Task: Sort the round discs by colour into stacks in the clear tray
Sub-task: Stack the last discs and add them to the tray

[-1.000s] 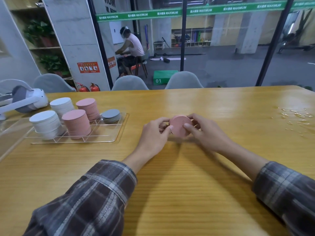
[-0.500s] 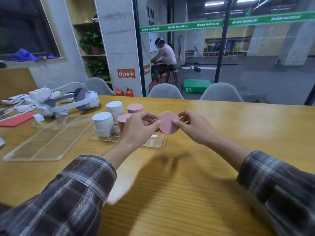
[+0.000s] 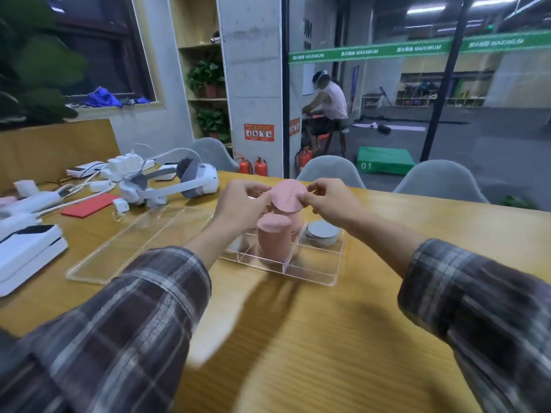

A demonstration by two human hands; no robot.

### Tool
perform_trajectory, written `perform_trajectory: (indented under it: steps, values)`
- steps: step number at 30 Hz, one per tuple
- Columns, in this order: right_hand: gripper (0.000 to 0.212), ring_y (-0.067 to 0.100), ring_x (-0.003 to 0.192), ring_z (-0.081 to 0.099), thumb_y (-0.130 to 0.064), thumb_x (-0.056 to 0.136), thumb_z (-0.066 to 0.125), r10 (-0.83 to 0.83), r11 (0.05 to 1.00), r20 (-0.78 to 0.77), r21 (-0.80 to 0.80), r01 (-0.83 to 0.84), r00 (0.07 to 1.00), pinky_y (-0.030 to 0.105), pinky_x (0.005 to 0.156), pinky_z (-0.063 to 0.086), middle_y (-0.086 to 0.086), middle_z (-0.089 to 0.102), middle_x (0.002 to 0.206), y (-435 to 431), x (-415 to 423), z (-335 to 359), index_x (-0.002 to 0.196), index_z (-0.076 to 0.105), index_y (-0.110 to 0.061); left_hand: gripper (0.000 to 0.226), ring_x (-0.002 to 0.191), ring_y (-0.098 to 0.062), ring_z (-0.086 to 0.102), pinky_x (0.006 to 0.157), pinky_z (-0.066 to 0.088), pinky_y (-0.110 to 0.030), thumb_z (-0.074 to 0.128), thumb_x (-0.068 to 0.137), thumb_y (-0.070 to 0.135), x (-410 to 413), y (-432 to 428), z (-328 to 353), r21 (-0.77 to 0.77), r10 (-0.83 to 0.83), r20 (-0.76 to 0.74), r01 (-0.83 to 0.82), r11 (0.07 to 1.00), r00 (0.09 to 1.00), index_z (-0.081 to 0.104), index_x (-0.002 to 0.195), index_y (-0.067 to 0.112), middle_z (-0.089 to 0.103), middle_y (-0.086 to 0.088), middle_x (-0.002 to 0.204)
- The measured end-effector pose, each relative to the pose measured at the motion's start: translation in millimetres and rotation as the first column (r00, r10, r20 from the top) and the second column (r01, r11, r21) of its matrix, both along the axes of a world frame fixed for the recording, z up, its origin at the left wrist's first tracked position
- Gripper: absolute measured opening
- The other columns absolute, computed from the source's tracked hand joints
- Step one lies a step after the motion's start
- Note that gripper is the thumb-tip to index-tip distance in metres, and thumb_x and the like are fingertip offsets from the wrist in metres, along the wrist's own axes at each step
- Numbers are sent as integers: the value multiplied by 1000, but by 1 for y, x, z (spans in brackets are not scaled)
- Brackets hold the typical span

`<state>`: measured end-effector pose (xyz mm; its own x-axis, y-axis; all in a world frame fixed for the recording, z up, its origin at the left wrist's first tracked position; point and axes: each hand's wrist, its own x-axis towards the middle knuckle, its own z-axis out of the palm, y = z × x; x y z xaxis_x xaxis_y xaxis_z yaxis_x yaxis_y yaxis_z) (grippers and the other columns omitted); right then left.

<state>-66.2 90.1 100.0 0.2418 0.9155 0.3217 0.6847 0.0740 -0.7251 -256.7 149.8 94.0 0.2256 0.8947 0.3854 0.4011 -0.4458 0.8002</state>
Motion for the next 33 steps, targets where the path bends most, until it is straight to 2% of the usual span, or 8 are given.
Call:
perform_trajectory:
  steps: [3, 7, 12, 17, 24, 28, 30, 33]
  values:
    - [24, 17, 82, 64, -36, 95, 66, -37, 999, 16, -19, 37, 999, 31, 70, 52, 2, 75, 100, 23, 5, 3, 105, 74, -15, 15, 79, -14, 76, 85, 64, -43, 76, 90, 24, 8, 21, 4, -49, 15, -7, -15, 999, 1000, 82, 103, 19, 79, 4, 89]
    - [31, 19, 91, 61, -35, 96, 66, -62, 995, 34, -81, 64, 998, 28, 76, 43, 3, 73, 103, 52, 14, -2, 112, 75, -10, 13, 73, -10, 76, 83, 64, -38, 74, 91, 22, 22, 44, 3, -84, 36, -49, -40, 996, 998, 83, 101, 18, 79, 4, 83]
    - [29, 22, 91, 64, -31, 97, 64, -62, 993, 35, -101, 65, 997, 31, 75, 47, 7, 75, 98, 71, 21, -11, 98, 78, -5, 18, 80, -13, 76, 75, 60, -26, 72, 95, 21, 31, 59, -1, -87, 62, -159, -77, 993, 985, 80, 109, 14, 79, -3, 97]
    - [32, 22, 82, 58, -32, 100, 61, -51, 989, 53, -138, 58, 997, 31, 69, 43, 10, 74, 93, 77, 24, -21, 92, 77, -5, 14, 80, -15, 75, 82, 63, -35, 72, 93, 17, 35, 63, -7, -68, 63, -180, -77, 995, 982, 79, 105, 13, 77, -3, 88]
    - [39, 19, 77, 57, -41, 99, 56, 1, 991, -6, -137, -2, 1000, 34, 68, 44, -1, 64, 76, 74, 26, -31, 88, 72, -7, 34, 113, -28, 65, 91, 58, -42, 65, 93, 28, 31, 62, -14, -116, 13, -263, -45, 992, 965, 69, 127, 19, 74, -1, 92]
    - [42, 17, 103, 63, -35, 82, 68, 107, 983, 84, -156, -93, 991, 37, 91, 52, -4, 72, 114, 69, 30, -37, 120, 72, -18, 69, 122, -23, 62, 101, 56, -42, 73, 78, 31, 31, 63, -10, -176, -63, -283, 13, 984, 957, 58, 145, 19, 69, -3, 131]
    - [48, 14, 101, 61, -38, 81, 76, 108, 985, 130, -148, -88, 986, 36, 92, 53, -5, 71, 116, 72, 29, -43, 125, 70, -20, 95, 125, -22, 62, 104, 55, -44, 80, 64, 39, 32, 63, -10, -239, -143, -290, 73, 968, 946, 50, 152, 20, 63, -7, 143]
    - [44, 13, 97, 60, -39, 84, 79, 99, 989, 150, -124, -81, 984, 34, 89, 52, -4, 72, 112, 79, 30, -47, 121, 71, -18, 94, 129, -23, 61, 109, 51, -45, 90, 72, 40, 33, 67, -15, -216, -164, -325, 96, 972, 931, 48, 153, 19, 60, -8, 146]
